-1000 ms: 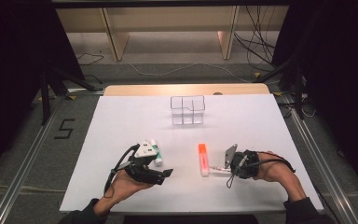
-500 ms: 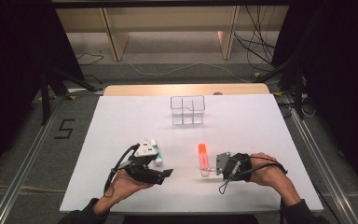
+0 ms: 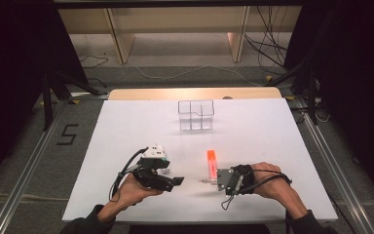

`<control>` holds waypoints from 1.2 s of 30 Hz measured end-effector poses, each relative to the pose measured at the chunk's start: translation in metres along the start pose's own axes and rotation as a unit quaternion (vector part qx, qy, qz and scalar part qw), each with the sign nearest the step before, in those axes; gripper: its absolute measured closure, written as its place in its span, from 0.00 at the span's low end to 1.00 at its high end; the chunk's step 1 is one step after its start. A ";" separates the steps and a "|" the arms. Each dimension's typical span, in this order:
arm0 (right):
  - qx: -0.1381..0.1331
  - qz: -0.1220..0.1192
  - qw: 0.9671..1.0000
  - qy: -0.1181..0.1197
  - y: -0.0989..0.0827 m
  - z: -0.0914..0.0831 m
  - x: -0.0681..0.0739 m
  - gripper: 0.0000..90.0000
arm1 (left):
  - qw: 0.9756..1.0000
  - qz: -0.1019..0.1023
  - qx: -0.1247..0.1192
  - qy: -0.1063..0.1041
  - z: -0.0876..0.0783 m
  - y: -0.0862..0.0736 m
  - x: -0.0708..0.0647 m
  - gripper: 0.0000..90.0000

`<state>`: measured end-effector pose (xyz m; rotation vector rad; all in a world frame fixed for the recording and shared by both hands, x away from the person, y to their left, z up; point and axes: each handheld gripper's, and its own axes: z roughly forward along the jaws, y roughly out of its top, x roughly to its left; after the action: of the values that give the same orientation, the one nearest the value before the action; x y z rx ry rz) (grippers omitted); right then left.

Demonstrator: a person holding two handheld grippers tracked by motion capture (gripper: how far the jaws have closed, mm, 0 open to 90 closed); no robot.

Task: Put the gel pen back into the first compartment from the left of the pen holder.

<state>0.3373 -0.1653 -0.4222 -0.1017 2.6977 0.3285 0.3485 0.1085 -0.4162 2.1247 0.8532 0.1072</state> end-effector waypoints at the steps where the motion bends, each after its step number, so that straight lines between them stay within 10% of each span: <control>1: 0.000 0.000 1.000 0.000 0.000 0.000 0.000 0.89 | 1.000 -0.001 0.002 -0.005 0.001 0.001 0.000 0.23; 36: -0.036 -0.095 0.994 -0.046 0.029 0.001 0.024 0.89 | 0.992 -0.034 0.092 -0.081 0.037 0.017 -0.006 0.27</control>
<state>0.3123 -0.1371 -0.4269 -0.3537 2.5609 0.3615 0.3662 0.0729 -0.4272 2.2374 0.8649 -0.1851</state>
